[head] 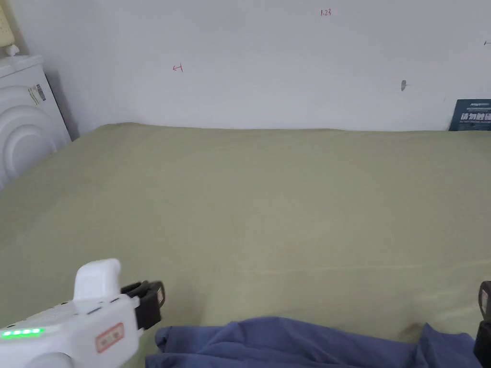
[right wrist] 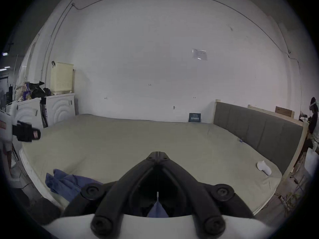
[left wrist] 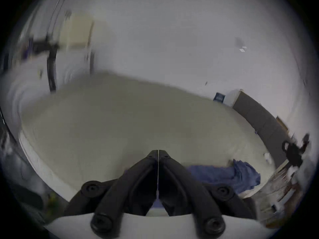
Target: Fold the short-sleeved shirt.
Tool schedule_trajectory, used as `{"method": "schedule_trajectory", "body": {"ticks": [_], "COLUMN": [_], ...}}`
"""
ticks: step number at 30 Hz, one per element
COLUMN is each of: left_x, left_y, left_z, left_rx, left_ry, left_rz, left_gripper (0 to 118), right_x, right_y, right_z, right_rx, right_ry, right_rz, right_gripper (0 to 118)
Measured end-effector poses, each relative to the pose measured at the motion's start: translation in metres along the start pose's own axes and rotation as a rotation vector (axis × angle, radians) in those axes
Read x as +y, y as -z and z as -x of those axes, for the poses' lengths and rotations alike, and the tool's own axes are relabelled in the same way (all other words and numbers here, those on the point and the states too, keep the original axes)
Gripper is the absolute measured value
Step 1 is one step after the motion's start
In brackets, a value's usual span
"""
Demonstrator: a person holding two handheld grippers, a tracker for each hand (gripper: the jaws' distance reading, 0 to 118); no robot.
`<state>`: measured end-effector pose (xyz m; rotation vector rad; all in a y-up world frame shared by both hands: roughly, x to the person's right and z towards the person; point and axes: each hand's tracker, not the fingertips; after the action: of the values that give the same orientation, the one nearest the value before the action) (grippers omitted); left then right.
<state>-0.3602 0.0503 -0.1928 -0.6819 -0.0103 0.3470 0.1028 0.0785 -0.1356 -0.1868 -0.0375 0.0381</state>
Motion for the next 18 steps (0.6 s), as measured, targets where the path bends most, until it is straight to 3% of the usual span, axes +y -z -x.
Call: {"method": "schedule_trajectory", "body": {"ticks": [4,6,7,9,10,18], "left_x": [-0.001,-0.002,-0.004,-0.008,-0.010,-0.037], "left_y": [0.039,0.057,0.063,0.080,0.090,0.134], "left_z": [0.074,0.104,0.110,0.123,0.125,0.083], "left_rx": [-0.062,-0.193,-0.246,-0.327,-0.361,-0.518], "left_ry": [-0.179,-0.247,-0.279,-0.346,-0.341,-0.380], "left_rz": [0.199,0.305,0.349,0.404,0.428,0.562], "left_gripper": [0,4,25,97,116,113], "right_x": [-0.005,-0.007,-0.007,-0.007,-0.007,-0.013], "right_y": [0.004,0.006,0.006,0.008,0.008,0.012], "right_z": [0.006,0.010,0.011,0.015,0.016,0.025], "right_rx": [0.005,0.004,0.003,0.002,0.001,-0.001], "right_ry": [-0.013,-0.027,-0.030,-0.039,-0.042,-0.077], "right_rz": [0.024,0.035,0.038,0.046,0.048,0.088], "right_gripper": [1,1,1,1,1,1]}}
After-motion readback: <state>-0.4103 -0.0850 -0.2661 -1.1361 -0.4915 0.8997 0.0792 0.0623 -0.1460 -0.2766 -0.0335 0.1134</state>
